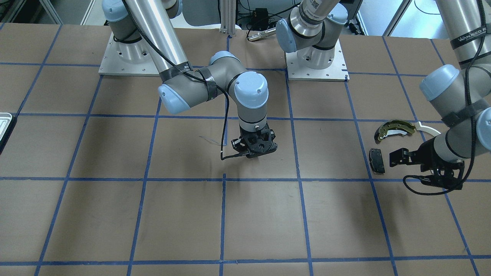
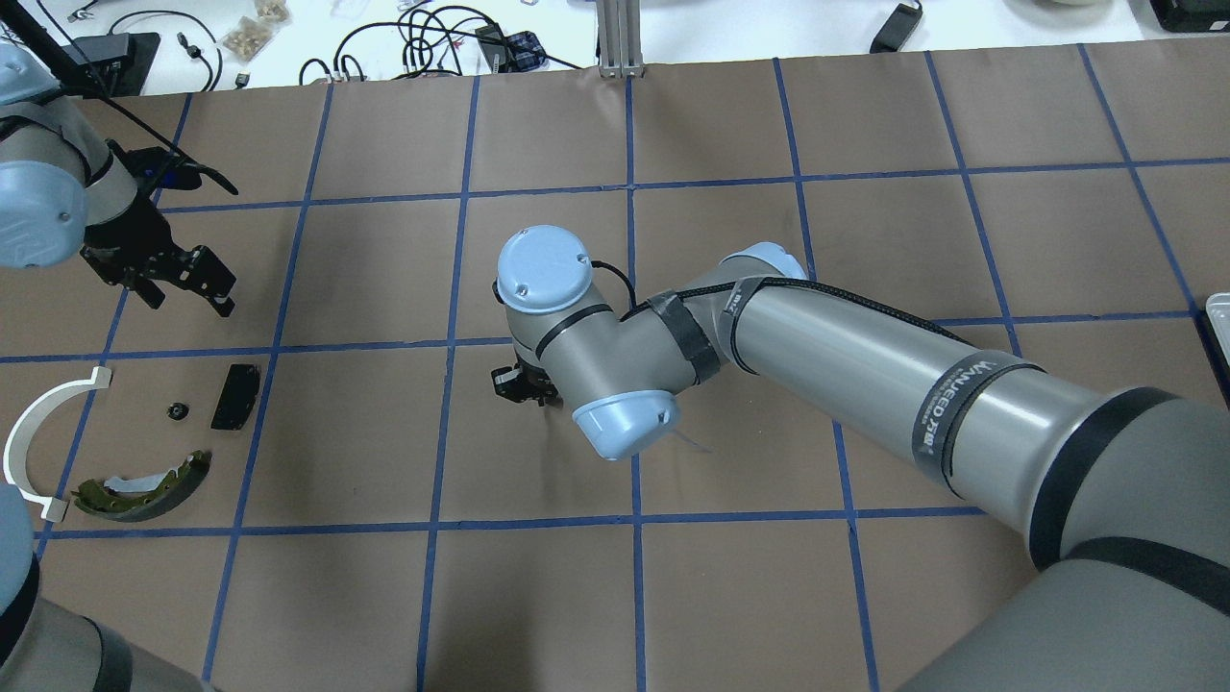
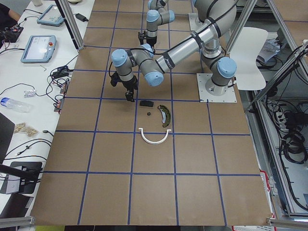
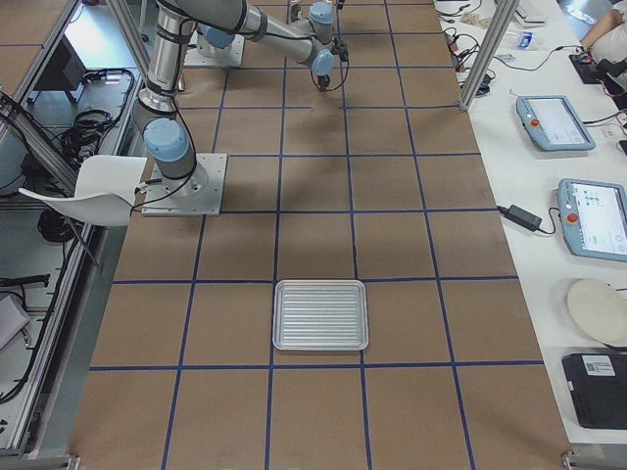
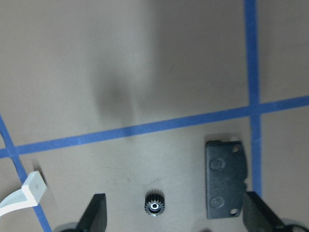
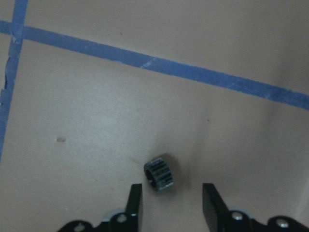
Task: Place bearing gear from tray to pile
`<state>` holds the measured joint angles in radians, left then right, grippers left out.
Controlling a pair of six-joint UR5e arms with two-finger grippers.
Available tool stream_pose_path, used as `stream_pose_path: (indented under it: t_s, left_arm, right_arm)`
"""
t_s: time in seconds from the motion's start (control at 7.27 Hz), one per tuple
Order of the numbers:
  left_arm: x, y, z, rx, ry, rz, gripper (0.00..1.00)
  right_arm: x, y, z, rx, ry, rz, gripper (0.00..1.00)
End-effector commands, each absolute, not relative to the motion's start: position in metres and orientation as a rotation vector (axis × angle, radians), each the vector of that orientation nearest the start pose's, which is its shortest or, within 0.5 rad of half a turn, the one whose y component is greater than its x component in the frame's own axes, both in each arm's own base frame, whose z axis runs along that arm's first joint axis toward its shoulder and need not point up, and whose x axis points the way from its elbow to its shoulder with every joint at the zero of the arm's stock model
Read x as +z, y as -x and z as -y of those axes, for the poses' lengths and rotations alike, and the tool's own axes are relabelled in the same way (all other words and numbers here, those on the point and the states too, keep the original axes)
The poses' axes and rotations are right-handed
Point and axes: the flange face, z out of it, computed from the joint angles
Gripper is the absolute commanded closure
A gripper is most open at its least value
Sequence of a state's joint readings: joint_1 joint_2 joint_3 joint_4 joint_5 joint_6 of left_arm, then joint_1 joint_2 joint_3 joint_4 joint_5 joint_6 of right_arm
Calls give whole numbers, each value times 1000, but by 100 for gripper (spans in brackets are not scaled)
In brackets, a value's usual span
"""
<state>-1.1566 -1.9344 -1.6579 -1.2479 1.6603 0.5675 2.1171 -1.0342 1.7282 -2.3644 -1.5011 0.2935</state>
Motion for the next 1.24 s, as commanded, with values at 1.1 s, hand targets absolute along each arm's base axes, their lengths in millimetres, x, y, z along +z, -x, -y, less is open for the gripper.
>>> stream_pose_path:
  t_s: [1.1]
  left_arm:
    - [267,208,570,237,47,-3165,0]
  right_arm:
    - [501,-171,532,-69,349,-3114,0]
